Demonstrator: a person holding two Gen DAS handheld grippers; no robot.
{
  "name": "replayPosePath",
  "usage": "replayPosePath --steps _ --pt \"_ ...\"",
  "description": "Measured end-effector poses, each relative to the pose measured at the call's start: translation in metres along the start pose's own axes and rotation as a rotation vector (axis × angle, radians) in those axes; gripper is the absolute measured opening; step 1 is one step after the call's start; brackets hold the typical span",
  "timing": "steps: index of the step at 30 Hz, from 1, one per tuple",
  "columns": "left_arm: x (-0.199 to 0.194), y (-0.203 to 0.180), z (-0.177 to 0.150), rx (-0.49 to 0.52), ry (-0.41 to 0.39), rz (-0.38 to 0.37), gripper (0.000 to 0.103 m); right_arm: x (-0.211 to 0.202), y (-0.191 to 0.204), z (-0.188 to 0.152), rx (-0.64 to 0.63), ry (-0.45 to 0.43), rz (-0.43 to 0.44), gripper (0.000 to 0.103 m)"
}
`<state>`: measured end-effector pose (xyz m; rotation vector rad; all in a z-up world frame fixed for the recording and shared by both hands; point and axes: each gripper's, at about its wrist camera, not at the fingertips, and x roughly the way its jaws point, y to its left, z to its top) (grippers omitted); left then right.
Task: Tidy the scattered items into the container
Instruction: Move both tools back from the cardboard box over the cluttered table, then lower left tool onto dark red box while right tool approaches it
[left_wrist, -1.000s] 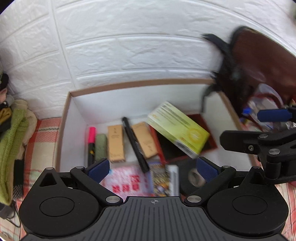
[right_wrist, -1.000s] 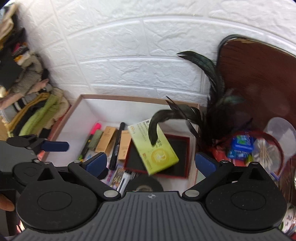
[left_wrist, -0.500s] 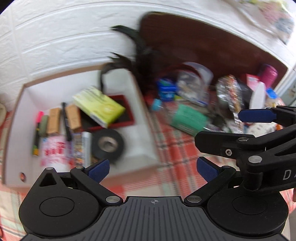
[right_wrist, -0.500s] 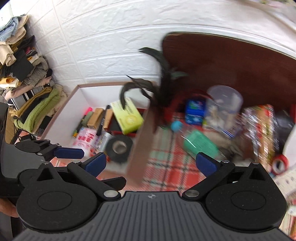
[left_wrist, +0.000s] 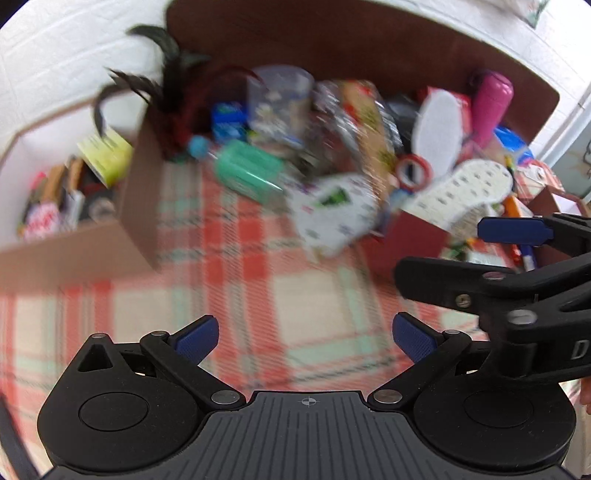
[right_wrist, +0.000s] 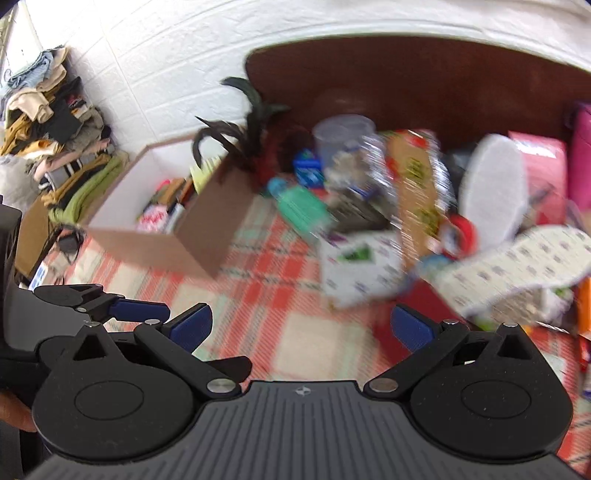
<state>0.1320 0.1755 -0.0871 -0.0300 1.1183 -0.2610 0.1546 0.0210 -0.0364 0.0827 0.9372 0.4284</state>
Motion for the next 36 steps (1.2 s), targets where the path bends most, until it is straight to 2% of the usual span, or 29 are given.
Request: replayPosePath --steps 6,11,15,22,29,36 --pt "0.035 -0.073 -0.018 -0.013 0.075 -0.018 0.103 -0.033 -0.075 -0.036 0.011 0.053 -0.056 0.102" --pt "0.057 -0.105 -0.015 0.003 0.099 -0.012 0.103 -0.042 -0.126 -0.059 0.074 0.096 -0.109 0.102" --pt "0.070 -0.108 0.000 -0.016 0.090 -0.005 0.103 -0.037 -0.147 -0.067 0.095 0.119 -0.119 0.102" --pt "0.107 -0.111 0.032 0.010 0.095 0.017 0.103 -0.020 -0.168 -0.067 0.122 0.145 -0.133 0.102" --pt "0.143 -0.111 0.047 0.005 0.132 0.020 0.087 0.000 -0.185 -0.067 0.146 0.208 -0.156 0.102" --pt "0.160 -0.095 0.058 -0.031 0.153 0.024 0.085 0.013 -0.189 -0.061 0.141 0.237 -0.152 0.102"
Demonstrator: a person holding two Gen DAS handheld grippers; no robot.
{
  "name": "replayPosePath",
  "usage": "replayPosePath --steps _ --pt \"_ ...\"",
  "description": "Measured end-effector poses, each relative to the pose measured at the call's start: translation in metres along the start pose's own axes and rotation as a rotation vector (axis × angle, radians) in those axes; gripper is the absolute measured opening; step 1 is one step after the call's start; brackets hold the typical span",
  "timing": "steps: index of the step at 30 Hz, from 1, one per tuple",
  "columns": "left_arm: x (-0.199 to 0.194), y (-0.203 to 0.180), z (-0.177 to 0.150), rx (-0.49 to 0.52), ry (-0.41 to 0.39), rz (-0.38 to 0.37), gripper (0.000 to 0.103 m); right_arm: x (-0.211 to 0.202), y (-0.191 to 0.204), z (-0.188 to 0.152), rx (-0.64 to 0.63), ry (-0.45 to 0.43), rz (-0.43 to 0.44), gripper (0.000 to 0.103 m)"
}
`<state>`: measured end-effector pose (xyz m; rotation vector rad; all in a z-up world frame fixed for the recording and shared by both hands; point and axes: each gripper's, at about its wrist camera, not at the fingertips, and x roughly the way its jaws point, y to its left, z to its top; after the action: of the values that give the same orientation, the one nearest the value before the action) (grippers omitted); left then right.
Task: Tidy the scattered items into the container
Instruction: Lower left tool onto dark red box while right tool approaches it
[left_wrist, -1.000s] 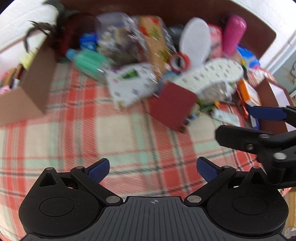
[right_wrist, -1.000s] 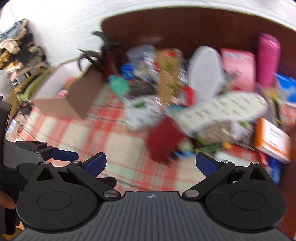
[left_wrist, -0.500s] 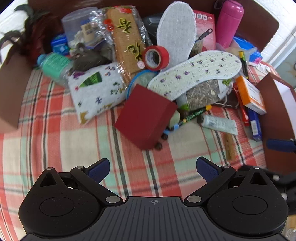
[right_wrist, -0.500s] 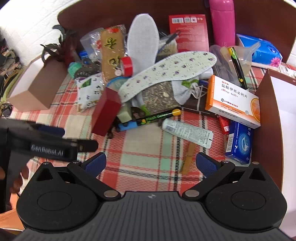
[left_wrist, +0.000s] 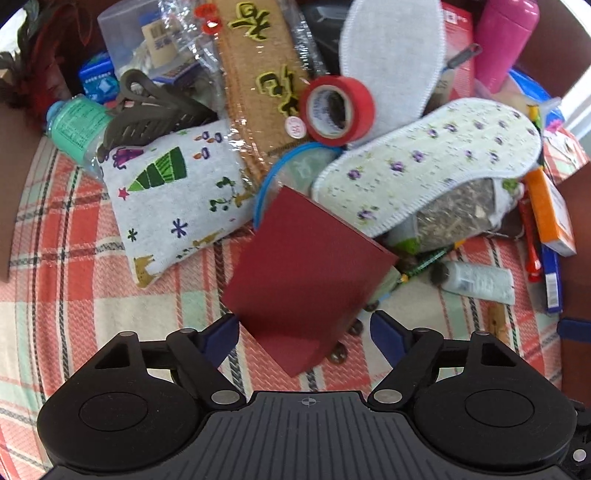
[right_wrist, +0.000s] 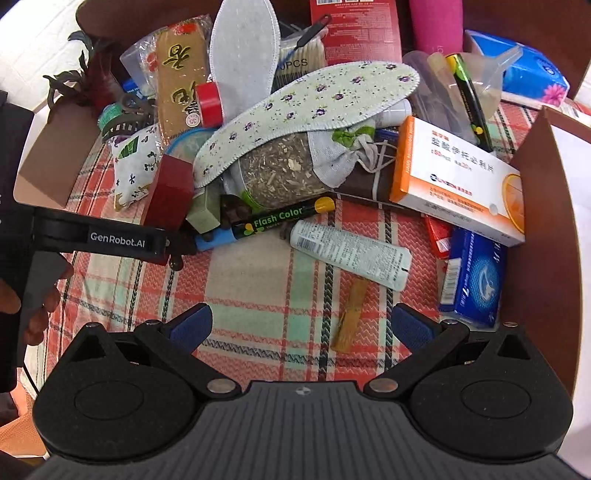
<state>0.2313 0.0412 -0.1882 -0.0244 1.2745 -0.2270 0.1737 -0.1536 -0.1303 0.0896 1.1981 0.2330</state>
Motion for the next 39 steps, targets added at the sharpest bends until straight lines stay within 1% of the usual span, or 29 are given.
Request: replayPosePath --steps 4,6,7,8,9,12,13,14,15,17,21,22,24,25,29,31,33,34,36,39 --pt "0.005 0.009 0.006 -0.007 0.017 -0.032 0.090 0.008 0.008 0.010 -0.023 0.011 0.020 0.102" --pt "0.010 0.009 0.008 0.007 0.027 -0.029 0.088 0.011 0.013 0.014 -0.034 0.013 0.028 0.102" --pt "0.013 0.009 0.009 0.015 0.034 -0.025 0.084 0.012 0.015 0.016 -0.040 0.012 0.031 0.102" --pt "0.015 0.010 0.010 0.016 0.044 -0.037 0.079 0.012 0.017 0.018 -0.045 0.011 0.031 0.102" --pt "0.016 0.011 0.010 0.011 0.052 -0.051 0.077 0.011 0.018 0.019 -0.049 0.010 0.031 0.102" --pt "0.013 0.009 0.008 0.016 0.056 -0.073 0.065 0.010 0.020 0.020 -0.054 0.009 0.026 0.102" --pt "0.012 0.008 0.007 0.024 0.055 -0.082 0.055 0.010 0.019 0.020 -0.052 0.009 0.023 0.102" --pt "0.010 0.007 0.005 0.028 0.057 -0.099 0.038 0.010 0.019 0.019 -0.050 0.010 0.020 0.102" --pt "0.009 0.004 0.002 0.036 0.057 -0.107 0.033 0.010 0.019 0.019 -0.048 0.010 0.018 0.102" --pt "0.007 -0.001 -0.005 0.059 0.056 -0.112 0.033 0.009 0.019 0.019 -0.047 0.005 0.014 0.102" --pt "0.008 -0.001 -0.021 0.045 0.066 -0.129 0.031 0.006 0.024 0.022 -0.066 -0.017 0.007 0.102" --pt "0.007 -0.001 -0.025 0.036 0.064 -0.131 0.031 0.005 0.026 0.023 -0.080 -0.024 0.009 0.102" --pt "0.002 0.002 -0.030 0.007 0.046 -0.140 0.043 0.005 0.032 0.027 -0.114 -0.029 0.018 0.102" --pt "-0.001 0.003 -0.033 -0.008 0.037 -0.144 0.051 0.006 0.036 0.029 -0.132 -0.031 0.023 0.102" --pt "-0.009 0.008 -0.039 -0.010 0.002 -0.115 0.059 0.007 0.052 0.040 -0.202 -0.041 0.050 0.102" --pt "-0.016 0.014 -0.042 -0.021 -0.018 -0.108 0.061 0.010 0.061 0.046 -0.231 -0.044 0.067 0.102" --pt "-0.022 0.023 -0.046 -0.043 -0.031 -0.107 0.070 0.012 0.068 0.053 -0.251 -0.043 0.080 0.102" --pt "-0.025 0.027 -0.048 -0.054 -0.037 -0.107 0.078 0.013 0.071 0.055 -0.259 -0.044 0.082 0.102" --pt "-0.032 0.038 -0.052 -0.077 -0.044 -0.100 0.080 0.015 0.075 0.057 -0.269 -0.041 0.083 0.102" --pt "-0.037 0.059 -0.056 -0.149 -0.055 -0.104 0.080 0.018 0.081 0.056 -0.287 -0.032 0.089 0.102"
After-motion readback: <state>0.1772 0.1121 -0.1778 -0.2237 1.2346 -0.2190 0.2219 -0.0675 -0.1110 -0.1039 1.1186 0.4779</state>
